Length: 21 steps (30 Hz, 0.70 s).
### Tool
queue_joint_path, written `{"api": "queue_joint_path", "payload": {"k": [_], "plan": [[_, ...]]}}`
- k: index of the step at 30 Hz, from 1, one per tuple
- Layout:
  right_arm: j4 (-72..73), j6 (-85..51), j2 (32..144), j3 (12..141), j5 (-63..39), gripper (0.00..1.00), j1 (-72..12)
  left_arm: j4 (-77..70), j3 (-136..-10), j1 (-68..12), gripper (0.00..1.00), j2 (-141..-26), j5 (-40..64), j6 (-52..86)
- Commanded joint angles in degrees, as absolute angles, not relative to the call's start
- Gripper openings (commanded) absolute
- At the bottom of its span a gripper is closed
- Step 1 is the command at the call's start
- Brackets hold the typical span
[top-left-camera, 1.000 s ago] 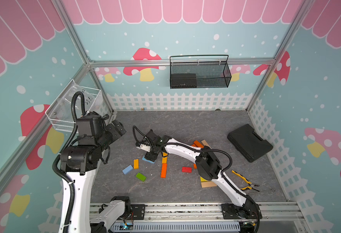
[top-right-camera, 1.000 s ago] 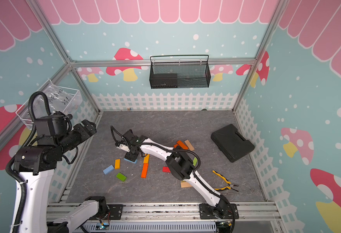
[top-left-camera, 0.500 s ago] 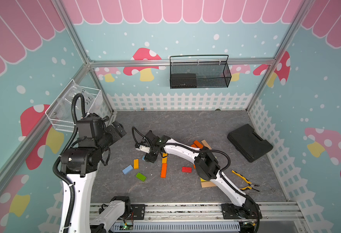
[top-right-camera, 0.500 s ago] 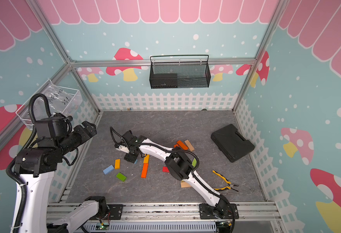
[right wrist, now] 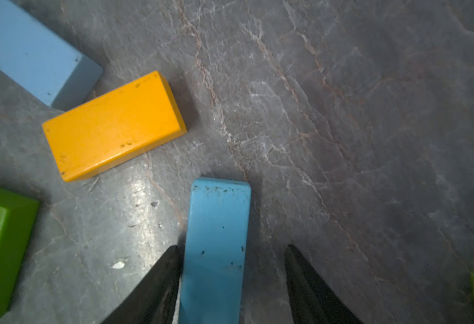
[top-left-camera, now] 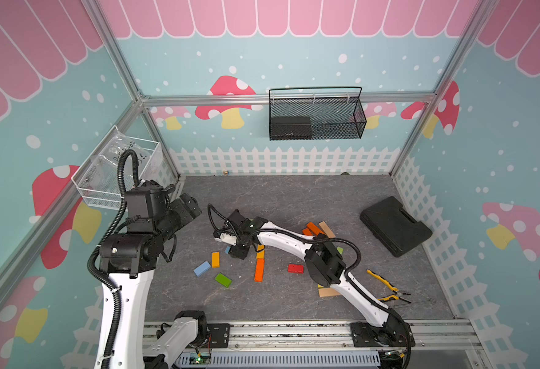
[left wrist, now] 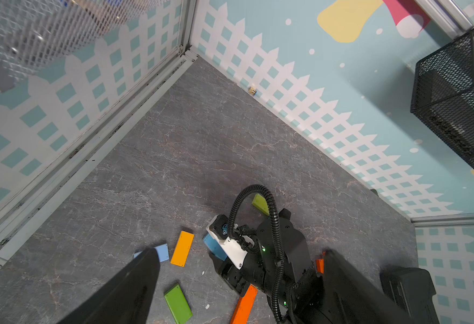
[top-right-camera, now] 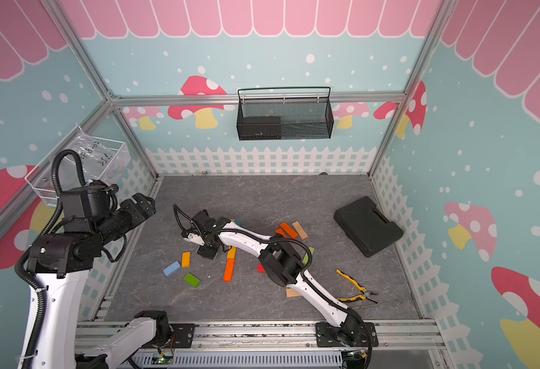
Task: Assemble a giraffe with building blocks
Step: Pick up the building block from the center of the board.
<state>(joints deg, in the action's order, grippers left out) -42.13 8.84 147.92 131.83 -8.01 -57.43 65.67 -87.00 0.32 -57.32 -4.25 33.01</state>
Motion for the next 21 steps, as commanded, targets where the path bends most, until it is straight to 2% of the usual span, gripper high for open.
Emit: {"api": "queue_joint_path", "payload": {"k": [1, 13, 21], "plan": [[-44.15, 9.56, 150.21, 133.07, -7.4, 0.53, -57.76, 64.86, -86.23, 0.62, 0.94, -56.84, -3.1, 33.84], [-44.92, 10.22, 145.63, 133.07, -5.74, 0.25, -58.92, 64.86, -84.03, 0.62, 0.93, -55.43, 2.2, 33.49], [-43.72, 10.05, 133.06, 129.31, -2.9, 0.2, -59.25, 65.04, -84.16, 0.61, 0.93, -52.5, 3.06, 33.66]]}}
